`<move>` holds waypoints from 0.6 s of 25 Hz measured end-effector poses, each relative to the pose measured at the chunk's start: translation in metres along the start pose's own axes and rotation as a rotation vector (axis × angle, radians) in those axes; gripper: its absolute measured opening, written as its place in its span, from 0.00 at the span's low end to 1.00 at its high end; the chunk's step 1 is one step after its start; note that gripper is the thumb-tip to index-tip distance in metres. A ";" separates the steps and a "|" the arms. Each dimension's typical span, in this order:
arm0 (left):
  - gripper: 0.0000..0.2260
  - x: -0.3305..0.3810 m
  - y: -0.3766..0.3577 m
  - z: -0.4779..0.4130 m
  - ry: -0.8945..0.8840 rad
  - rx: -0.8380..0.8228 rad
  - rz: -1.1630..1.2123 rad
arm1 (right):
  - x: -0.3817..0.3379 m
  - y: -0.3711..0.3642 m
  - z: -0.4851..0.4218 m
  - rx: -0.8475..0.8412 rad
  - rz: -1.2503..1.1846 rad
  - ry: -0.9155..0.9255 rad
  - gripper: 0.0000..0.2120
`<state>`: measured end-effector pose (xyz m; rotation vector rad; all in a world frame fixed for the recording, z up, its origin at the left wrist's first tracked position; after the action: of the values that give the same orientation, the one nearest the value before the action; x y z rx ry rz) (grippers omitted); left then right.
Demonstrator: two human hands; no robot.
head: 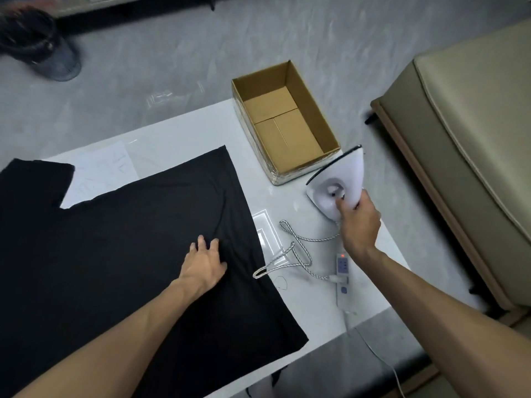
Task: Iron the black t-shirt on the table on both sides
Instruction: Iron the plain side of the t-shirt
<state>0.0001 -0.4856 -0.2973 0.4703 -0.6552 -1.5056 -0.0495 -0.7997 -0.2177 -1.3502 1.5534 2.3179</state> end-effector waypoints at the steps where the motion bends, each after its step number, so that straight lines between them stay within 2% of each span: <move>1: 0.30 -0.005 0.005 0.003 -0.008 0.016 0.063 | -0.015 0.006 0.006 0.003 0.077 0.083 0.12; 4: 0.27 -0.023 0.025 0.018 -0.035 0.060 0.274 | -0.077 0.019 0.033 -0.026 0.199 0.383 0.13; 9: 0.18 -0.107 0.057 0.055 0.064 0.173 0.575 | -0.203 -0.023 0.084 -0.329 0.181 0.683 0.13; 11: 0.15 -0.150 0.060 0.068 0.095 0.210 0.673 | -0.245 -0.054 0.100 -0.422 0.162 0.704 0.11; 13: 0.13 -0.213 0.057 0.089 0.167 0.275 0.774 | -0.283 -0.101 0.133 -0.593 0.173 0.665 0.09; 15: 0.13 -0.282 0.047 0.108 0.275 0.375 0.818 | -0.313 -0.150 0.179 -0.772 0.244 0.725 0.09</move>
<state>-0.0213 -0.1920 -0.2154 0.5855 -0.7859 -0.5349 0.1015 -0.4611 -0.0960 -2.5137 0.9195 2.9297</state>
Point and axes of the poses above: each hand's wrist, its own z-axis away from the middle knuckle, its own y-axis out of the back of the hand, x = y × z, the point moved 3 cm from there along -z, towards the middle knuckle, and after that the axes turned 6 degrees about y, right-handed, at the moved point
